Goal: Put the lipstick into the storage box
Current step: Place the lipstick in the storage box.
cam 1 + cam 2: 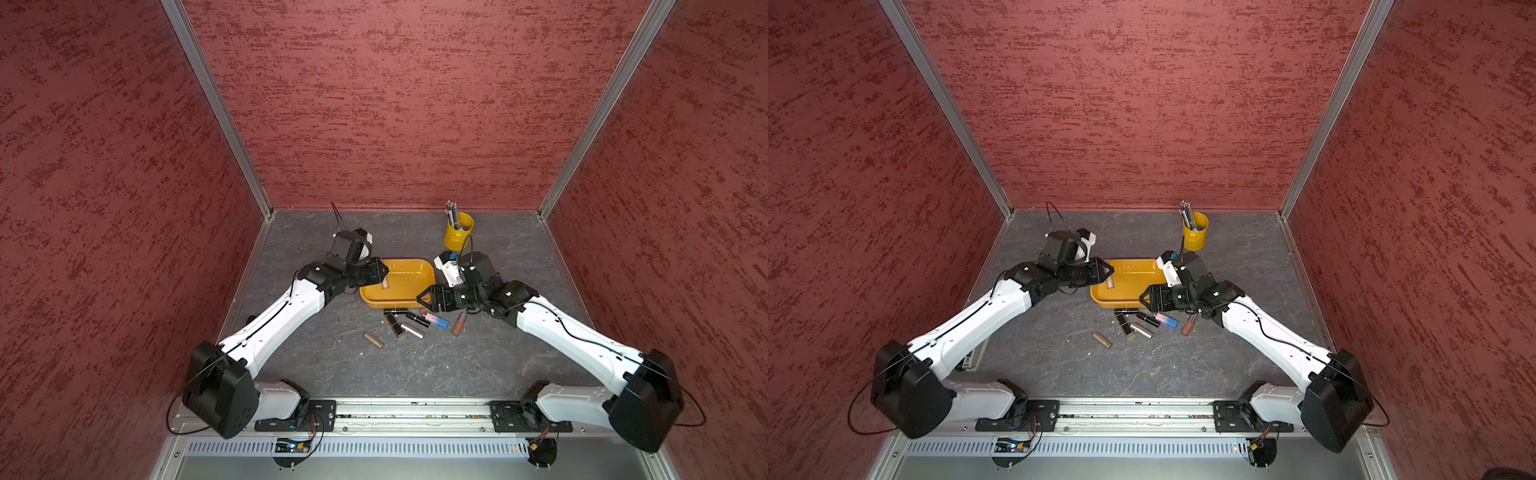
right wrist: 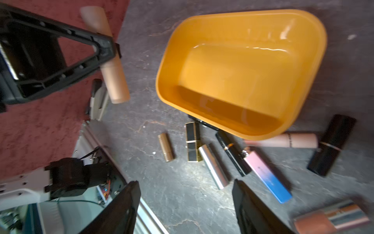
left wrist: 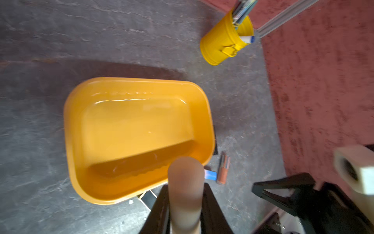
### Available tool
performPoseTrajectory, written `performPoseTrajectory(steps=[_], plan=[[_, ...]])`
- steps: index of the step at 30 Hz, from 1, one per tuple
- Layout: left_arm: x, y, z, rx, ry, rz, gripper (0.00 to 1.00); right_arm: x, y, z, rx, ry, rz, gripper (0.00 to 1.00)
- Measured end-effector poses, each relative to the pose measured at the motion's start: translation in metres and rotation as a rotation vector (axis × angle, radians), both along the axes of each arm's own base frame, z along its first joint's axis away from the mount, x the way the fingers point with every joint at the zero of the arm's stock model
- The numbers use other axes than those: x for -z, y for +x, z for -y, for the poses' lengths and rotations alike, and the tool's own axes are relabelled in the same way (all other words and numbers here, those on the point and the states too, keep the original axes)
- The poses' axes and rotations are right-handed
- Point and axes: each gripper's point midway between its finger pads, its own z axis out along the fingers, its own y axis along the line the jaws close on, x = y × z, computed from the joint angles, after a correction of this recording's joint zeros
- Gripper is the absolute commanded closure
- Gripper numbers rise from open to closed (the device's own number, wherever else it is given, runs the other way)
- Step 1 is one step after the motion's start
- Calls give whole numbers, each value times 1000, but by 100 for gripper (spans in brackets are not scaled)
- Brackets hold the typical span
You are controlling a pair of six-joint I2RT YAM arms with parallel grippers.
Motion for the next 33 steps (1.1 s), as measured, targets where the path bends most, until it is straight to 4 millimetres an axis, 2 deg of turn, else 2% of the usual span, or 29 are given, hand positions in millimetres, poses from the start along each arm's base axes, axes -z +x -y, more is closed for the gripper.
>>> performPoseTrajectory(steps=[6,14,21,27,33], plan=[[41,25,-9,2,199,-107,92,21,1,22,62,-132,-23,23],[84,41,-11,14,319,-208,92,33,-1,40,98,-219,-29,23],[111,48,-15,14,389,-256,92,42,-8,52,110,-271,-40,22],[130,51,-19,16,431,-290,92,43,-9,54,111,-277,-42,22],[145,54,-21,16,452,-319,90,52,-15,58,107,-296,-62,22]])
